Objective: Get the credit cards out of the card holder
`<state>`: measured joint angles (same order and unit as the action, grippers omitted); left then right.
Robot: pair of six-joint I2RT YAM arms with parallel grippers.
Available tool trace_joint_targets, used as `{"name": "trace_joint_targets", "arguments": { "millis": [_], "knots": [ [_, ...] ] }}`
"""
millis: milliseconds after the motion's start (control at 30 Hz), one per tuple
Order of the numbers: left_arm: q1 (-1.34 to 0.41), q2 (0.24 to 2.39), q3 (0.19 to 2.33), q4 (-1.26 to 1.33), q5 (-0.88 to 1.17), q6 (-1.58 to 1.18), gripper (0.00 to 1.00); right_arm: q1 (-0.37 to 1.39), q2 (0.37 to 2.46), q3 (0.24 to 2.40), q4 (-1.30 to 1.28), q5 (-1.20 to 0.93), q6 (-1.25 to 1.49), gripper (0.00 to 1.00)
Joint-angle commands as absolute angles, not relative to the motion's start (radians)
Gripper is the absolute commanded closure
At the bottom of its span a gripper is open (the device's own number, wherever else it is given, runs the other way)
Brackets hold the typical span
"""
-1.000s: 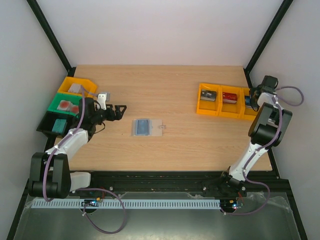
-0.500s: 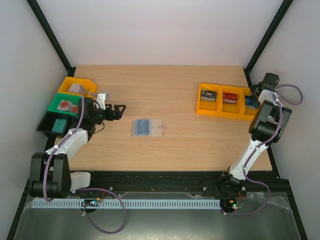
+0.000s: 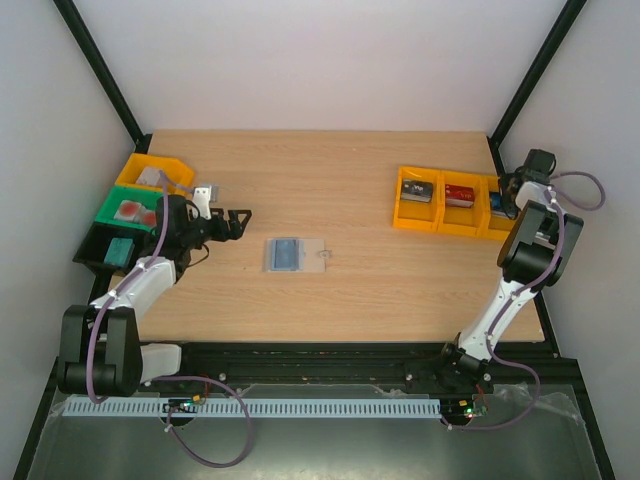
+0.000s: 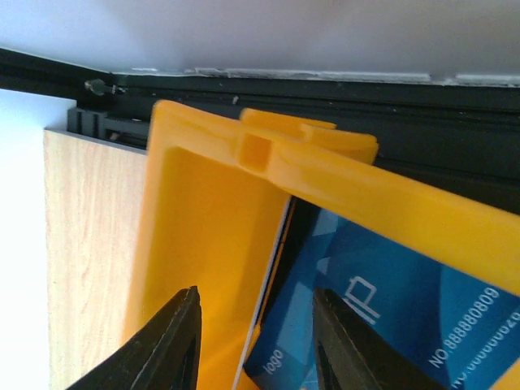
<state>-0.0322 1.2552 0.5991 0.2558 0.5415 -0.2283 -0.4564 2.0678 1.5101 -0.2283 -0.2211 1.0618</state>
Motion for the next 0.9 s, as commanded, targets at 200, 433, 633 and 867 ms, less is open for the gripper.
{"name": "trace_joint_targets", "arguments": {
  "millis": [200, 433, 633, 867],
  "knots": [
    [-0.026, 1.266, 0.603, 0.273, 0.544, -0.218, 0.0, -0.469, 2.063, 1.51, -0.26, -0.207, 1.034, 0.59],
    [-0.026, 1.267, 0.607, 0.271, 0.545, -0.216, 0.0, -0.468, 2.119, 1.533, -0.249, -0.237, 1.068, 0.59],
    [-0.026, 1.27, 0.607, 0.271, 0.545, -0.215, 0.0, -0.466, 2.114, 1.518, -0.253, -0.248, 1.075, 0.6],
    [-0.026, 1.269, 0.607, 0.275, 0.545, -0.215, 0.01, -0.466, 2.138, 1.536, -0.261, -0.226, 1.066, 0.62]
  ]
}}
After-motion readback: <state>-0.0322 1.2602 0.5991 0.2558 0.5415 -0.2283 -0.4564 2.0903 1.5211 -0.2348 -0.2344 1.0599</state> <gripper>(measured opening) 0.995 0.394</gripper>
